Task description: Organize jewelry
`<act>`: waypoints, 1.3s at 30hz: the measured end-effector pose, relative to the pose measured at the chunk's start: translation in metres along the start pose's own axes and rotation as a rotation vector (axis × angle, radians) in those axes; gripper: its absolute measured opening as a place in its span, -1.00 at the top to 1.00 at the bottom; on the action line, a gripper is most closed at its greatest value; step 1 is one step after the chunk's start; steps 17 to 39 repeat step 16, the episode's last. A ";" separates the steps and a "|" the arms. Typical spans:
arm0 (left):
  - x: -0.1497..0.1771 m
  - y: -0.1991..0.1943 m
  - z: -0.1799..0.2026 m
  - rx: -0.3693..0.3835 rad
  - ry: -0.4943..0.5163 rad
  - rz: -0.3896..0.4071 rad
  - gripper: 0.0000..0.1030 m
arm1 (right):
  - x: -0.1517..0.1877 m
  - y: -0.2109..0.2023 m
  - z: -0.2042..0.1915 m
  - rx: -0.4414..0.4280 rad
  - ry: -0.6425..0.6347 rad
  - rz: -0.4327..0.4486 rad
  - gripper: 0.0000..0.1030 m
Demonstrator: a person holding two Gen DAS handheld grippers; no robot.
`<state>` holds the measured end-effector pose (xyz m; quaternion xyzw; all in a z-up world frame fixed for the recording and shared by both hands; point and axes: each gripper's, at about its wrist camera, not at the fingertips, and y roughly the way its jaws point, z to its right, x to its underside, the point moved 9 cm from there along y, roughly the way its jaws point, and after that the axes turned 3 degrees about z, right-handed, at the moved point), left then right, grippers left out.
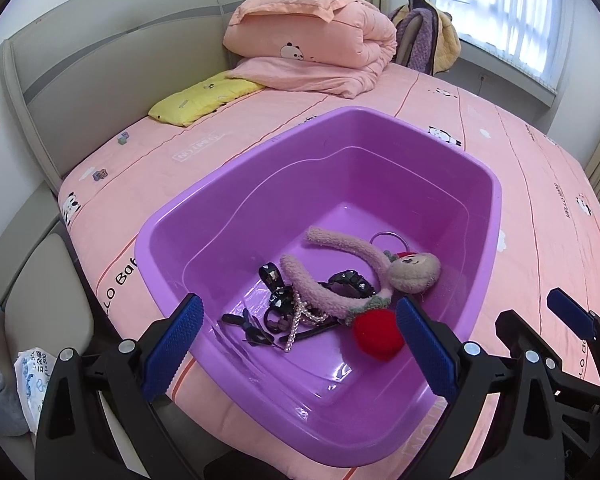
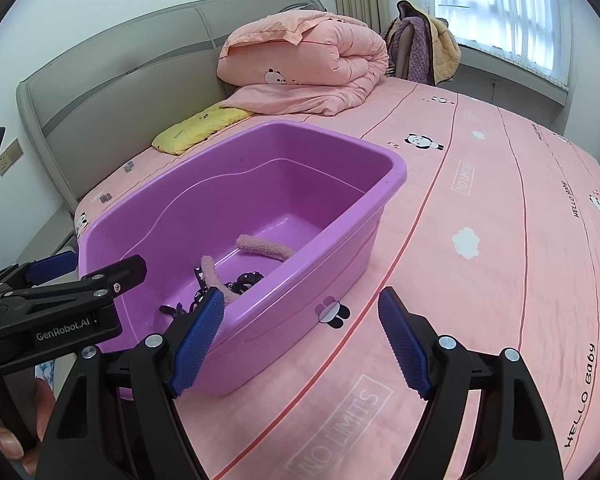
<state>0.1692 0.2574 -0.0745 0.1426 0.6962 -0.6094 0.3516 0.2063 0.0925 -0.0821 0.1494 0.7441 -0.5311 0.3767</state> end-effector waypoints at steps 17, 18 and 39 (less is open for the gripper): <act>0.002 -0.005 0.003 -0.005 -0.002 0.004 -0.85 | 0.004 -0.001 0.005 0.000 0.023 -0.003 -0.47; 0.002 -0.005 0.003 -0.005 -0.002 0.004 -0.85 | 0.004 -0.001 0.005 0.000 0.023 -0.003 -0.47; 0.002 -0.005 0.003 -0.005 -0.002 0.004 -0.85 | 0.004 -0.001 0.005 0.000 0.023 -0.003 -0.47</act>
